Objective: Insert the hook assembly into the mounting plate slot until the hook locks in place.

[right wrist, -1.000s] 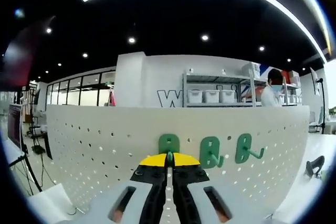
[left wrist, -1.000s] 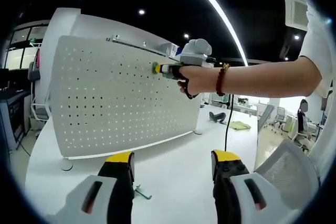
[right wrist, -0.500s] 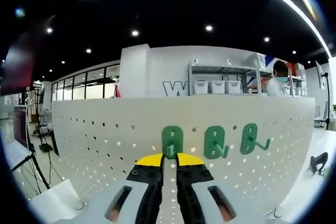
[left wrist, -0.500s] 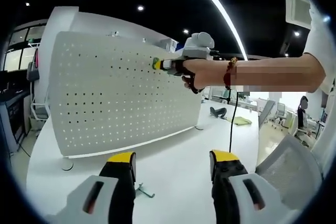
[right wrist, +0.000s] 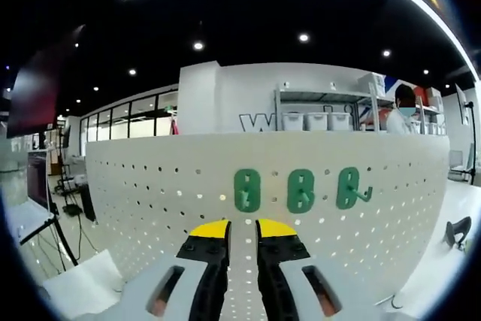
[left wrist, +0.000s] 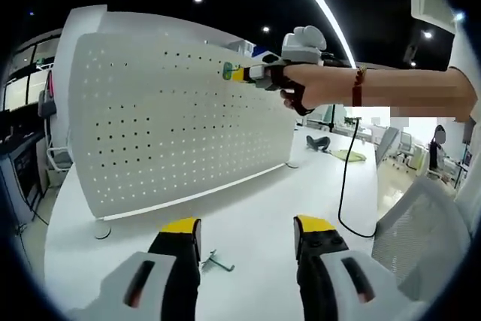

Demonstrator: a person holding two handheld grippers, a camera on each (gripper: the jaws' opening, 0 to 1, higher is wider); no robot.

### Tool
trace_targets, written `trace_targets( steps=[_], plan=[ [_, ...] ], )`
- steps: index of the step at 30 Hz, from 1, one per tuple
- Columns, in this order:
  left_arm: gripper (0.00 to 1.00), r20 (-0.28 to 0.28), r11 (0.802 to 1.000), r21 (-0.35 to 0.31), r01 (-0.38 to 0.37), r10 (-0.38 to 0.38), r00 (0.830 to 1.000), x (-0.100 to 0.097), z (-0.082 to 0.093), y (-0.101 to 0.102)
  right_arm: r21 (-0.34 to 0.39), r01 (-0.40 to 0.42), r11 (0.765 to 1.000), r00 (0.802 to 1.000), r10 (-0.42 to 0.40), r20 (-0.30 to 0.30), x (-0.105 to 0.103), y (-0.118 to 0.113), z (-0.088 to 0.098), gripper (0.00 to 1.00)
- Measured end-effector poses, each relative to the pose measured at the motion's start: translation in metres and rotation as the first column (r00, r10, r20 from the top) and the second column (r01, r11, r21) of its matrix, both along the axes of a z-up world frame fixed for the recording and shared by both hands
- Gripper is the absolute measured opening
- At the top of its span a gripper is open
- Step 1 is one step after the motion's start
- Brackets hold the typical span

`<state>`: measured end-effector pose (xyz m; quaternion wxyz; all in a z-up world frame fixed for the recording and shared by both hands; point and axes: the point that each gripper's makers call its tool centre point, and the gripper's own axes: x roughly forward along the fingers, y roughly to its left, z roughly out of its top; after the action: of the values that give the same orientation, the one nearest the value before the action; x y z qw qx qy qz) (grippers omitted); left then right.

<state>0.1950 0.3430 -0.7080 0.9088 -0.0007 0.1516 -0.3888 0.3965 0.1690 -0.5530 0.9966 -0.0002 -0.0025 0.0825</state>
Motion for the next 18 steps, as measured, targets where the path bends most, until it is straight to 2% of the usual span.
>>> trace_targets(
  steps=[2, 6, 12, 15, 18],
  plan=[
    [0.48, -0.017, 0.999, 0.044, -0.005, 0.006, 1.0, 0.001, -0.008, 0.003, -0.005, -0.003, 1.0, 1.0, 0.003, -0.004, -0.006, 0.0, -0.004, 0.12],
    [0.48, -0.026, 0.999, 0.034, -0.005, 0.006, 1.0, 0.004, -0.014, 0.002, 0.005, -0.011, 1.0, 1.0, 0.011, -0.013, -0.016, 0.002, -0.011, 0.11],
    [0.44, -0.042, 0.998, 0.071, -0.004, 0.007, 0.999, 0.008, -0.023, 0.004, 0.02, -0.039, 0.999, 0.999, 0.04, -0.033, -0.025, 0.007, -0.023, 0.12],
    [0.41, -0.06, 0.993, 0.114, -0.003, 0.01, 0.998, 0.013, -0.033, 0.005, 0.021, -0.065, 0.998, 0.997, 0.065, -0.037, -0.034, 0.012, -0.029, 0.11],
    [0.41, -0.065, 0.993, 0.122, 0.002, 0.006, 0.998, 0.014, -0.038, 0.004, 0.022, -0.074, 0.997, 0.996, 0.075, -0.051, -0.041, 0.013, -0.036, 0.11]
  ],
)
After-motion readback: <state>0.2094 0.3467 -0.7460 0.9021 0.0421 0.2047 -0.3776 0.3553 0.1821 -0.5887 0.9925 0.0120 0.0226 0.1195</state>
